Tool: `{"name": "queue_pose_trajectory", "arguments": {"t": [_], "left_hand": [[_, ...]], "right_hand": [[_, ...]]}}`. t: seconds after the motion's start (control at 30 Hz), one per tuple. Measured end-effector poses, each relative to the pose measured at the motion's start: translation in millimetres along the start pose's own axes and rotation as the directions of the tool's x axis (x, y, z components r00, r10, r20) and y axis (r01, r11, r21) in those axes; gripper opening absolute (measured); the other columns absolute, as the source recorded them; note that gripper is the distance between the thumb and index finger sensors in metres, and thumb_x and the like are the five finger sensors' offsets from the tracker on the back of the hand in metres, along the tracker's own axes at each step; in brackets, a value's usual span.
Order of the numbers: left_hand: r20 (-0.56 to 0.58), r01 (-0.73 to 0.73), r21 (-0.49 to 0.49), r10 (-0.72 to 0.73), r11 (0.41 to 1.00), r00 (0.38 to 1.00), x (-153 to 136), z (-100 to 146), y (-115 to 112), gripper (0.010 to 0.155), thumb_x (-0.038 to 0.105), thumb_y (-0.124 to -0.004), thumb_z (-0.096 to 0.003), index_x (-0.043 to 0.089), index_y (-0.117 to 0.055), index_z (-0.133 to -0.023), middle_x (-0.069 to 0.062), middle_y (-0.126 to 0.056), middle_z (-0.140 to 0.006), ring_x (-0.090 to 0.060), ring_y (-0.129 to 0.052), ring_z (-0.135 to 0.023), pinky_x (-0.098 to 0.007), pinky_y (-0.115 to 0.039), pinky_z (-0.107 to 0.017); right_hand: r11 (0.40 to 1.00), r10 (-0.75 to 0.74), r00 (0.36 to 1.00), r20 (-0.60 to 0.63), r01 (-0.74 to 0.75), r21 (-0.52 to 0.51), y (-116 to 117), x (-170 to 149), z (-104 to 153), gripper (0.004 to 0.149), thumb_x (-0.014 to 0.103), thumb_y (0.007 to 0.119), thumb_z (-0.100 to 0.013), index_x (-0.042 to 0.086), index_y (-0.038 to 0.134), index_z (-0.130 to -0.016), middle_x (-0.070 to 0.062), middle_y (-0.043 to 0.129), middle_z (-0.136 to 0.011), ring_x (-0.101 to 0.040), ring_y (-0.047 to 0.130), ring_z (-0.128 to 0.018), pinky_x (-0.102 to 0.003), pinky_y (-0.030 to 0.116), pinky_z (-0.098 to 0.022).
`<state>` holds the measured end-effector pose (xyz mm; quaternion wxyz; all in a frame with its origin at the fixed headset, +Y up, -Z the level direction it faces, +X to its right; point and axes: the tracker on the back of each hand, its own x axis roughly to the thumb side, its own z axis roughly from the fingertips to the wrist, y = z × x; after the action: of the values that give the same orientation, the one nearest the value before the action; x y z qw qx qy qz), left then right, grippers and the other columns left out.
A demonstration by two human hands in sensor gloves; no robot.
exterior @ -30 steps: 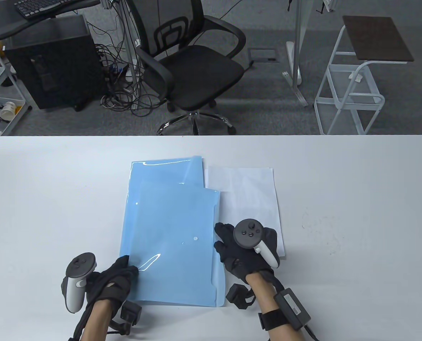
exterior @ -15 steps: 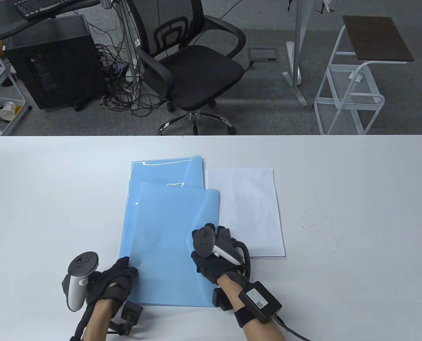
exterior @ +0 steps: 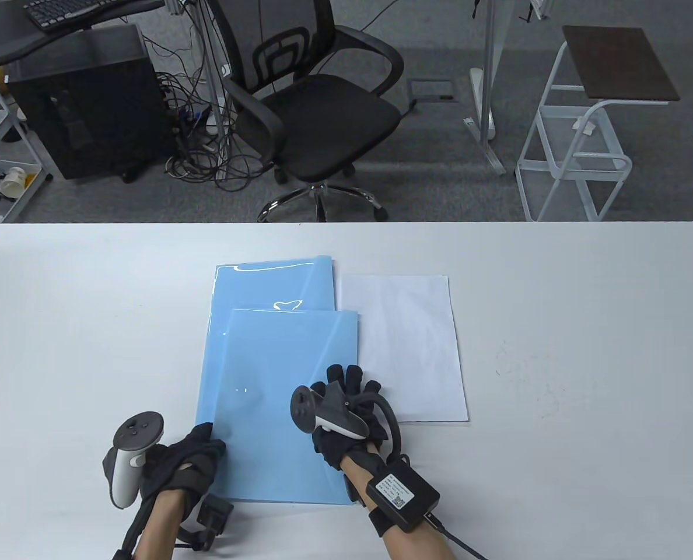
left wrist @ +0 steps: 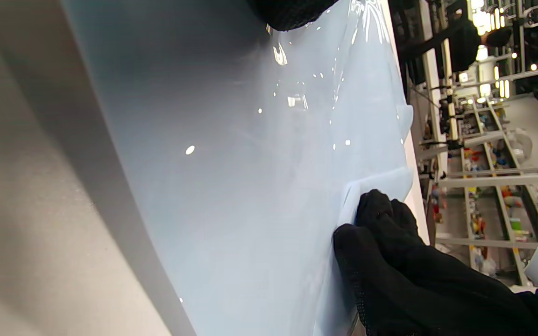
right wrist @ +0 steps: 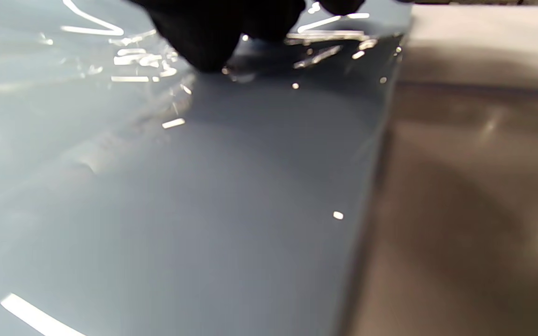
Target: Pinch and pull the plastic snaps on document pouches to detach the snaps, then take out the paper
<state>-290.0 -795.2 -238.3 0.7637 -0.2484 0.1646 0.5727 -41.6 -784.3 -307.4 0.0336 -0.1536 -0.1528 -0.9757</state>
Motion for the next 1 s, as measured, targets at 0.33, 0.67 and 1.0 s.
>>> {"name": "queue_pose_trajectory", "arguments": {"t": [0.33, 0.67, 1.0], "left_hand": [[0.000, -0.010, 0.003, 0.010, 1.000, 1.000, 0, 1, 0, 0.052, 0.016, -0.063, -0.0587, 0.006, -0.050, -0.108, -0.011, -0.082, -0.095, -0.032, -0.101, -0.066, -0.044, -0.089, -0.046], [0.029, -0.028, 0.008, 0.028, 1.000, 0.999, 2, 3, 4, 0.051, 0.017, -0.063, -0.0587, 0.006, -0.051, -0.107, -0.009, -0.083, -0.094, -0.031, -0.102, -0.065, -0.044, -0.090, -0.046], [0.073, -0.075, -0.001, 0.075, 0.997, 0.995, 6, 10, 6, 0.051, 0.017, -0.063, -0.0586, 0.007, -0.052, -0.107, -0.009, -0.083, -0.093, -0.029, -0.102, -0.062, -0.042, -0.090, -0.045]], "right_hand": [[0.996, -0.062, 0.998, -0.016, 0.063, 0.062, -2, -2, -1, 0.064, 0.043, 0.066, -0.055, 0.010, 0.046, -0.107, -0.027, 0.034, -0.120, -0.061, 0.033, -0.103, -0.078, 0.038, -0.068], [0.952, -0.287, 0.957, -0.037, 0.280, -0.126, -30, -49, 25, 0.068, 0.048, 0.066, -0.054, 0.014, 0.052, -0.112, -0.030, 0.039, -0.122, -0.061, 0.040, -0.104, -0.077, 0.045, -0.068], [0.887, -0.389, 0.911, -0.136, 0.330, -0.323, -45, -129, 84, 0.082, 0.062, 0.067, -0.051, 0.019, 0.042, -0.116, -0.030, 0.037, -0.124, -0.063, 0.042, -0.105, -0.079, 0.048, -0.067]]}}
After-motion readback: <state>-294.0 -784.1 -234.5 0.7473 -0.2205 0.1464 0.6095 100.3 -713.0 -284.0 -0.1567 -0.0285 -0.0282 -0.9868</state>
